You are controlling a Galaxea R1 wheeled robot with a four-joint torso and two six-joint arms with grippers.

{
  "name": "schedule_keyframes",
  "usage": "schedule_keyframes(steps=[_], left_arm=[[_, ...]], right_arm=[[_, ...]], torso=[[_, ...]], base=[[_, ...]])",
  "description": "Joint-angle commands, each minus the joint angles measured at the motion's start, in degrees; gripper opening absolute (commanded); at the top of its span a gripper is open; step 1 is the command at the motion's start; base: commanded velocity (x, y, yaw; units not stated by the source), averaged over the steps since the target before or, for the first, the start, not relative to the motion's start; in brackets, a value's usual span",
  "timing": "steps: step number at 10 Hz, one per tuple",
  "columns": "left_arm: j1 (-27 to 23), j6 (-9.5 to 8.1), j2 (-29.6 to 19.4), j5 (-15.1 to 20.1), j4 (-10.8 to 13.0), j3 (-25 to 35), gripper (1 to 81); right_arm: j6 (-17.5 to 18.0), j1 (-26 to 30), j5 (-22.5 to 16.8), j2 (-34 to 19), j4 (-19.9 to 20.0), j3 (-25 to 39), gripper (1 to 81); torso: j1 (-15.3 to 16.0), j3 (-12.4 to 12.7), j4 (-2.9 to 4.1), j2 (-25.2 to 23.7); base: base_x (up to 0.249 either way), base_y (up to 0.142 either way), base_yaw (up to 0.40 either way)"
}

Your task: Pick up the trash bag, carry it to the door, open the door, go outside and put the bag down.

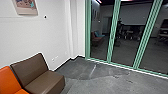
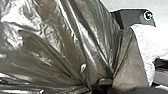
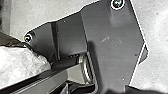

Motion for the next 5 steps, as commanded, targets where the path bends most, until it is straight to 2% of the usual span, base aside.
schedule_keyframes(steps=[1, 5], left_arm=[[-2.98, 0.56, -0.02, 3.58, 0.33, -0.1, 1.0], [-2.98, 0.56, -0.11, 3.58, 0.33, -0.1, 1.0]], right_arm=[[-0.17, 2.2, -2.98, 0.22, 0.26, 0.26, 81.1], [-0.17, 2.11, -2.81, 0.3, 0.26, 0.34, 81.1]], torso=[[0.0, 0.0, 0.0, 0.0], [0.0, 0.0, 0.0, 0.0]], base=[[0.0, 0.0, -0.332], [0.0, 0.0, -0.33]])
